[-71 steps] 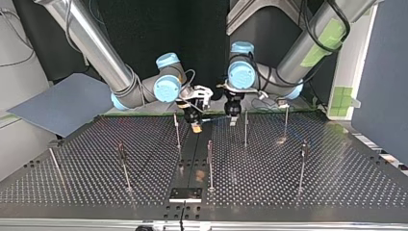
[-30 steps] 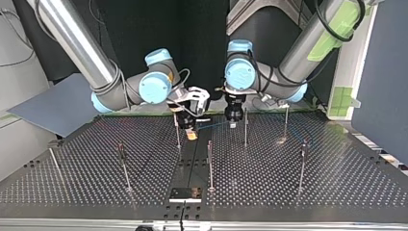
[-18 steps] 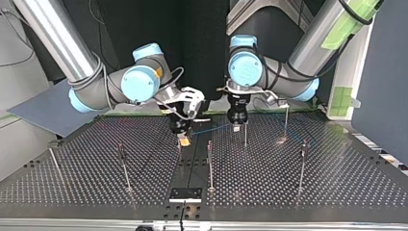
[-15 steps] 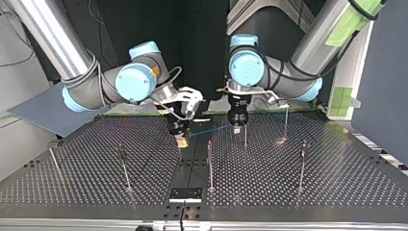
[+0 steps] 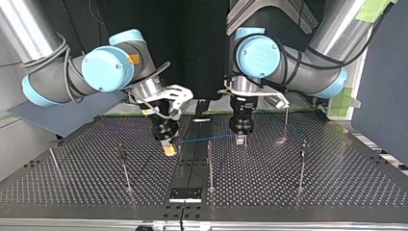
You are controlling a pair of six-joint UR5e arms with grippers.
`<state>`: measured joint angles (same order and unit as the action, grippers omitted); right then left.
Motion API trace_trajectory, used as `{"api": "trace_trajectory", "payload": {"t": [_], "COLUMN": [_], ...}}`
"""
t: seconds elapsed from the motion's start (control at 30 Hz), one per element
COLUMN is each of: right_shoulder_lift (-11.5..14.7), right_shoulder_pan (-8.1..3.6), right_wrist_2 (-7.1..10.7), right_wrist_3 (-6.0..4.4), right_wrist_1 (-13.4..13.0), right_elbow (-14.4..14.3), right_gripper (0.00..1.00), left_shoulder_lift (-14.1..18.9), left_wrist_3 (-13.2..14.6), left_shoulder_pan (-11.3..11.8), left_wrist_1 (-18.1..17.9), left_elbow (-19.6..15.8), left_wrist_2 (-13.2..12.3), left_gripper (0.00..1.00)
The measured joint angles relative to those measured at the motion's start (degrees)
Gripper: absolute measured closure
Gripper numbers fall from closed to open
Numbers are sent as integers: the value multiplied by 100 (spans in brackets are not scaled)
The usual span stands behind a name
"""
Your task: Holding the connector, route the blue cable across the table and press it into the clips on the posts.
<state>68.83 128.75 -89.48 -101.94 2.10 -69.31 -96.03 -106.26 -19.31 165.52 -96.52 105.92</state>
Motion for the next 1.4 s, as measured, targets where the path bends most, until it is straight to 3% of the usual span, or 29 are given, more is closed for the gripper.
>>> {"api": "trace_trajectory", "payload": {"t": [0.17,0.43,0.67,0.97,1.4], "right_shoulder_lift": [137,-28,-159,-189,-339], "right_shoulder_pan": [-11,-60,-109,-247,-534], "right_wrist_2": [12,17,40,266,498], "right_wrist_3": [-2,-9,-16,-28,-93], "right_wrist_1": [-3,-9,-25,-58,-65], "right_elbow": [0,0,0,8,180], "right_gripper": [100,100,100,100,100], "left_shoulder_lift": [-19,-369,-464,-553,-1184], "left_wrist_3": [27,25,19,28,116], "left_shoulder_pan": [-4,10,103,213,319], "left_wrist_1": [-45,-174,-206,-124,224], "left_elbow": [107,285,333,625,1277], "left_wrist_2": [-157,-404,-432,-577,-633], "left_gripper": [100,100,100,100,100]}}
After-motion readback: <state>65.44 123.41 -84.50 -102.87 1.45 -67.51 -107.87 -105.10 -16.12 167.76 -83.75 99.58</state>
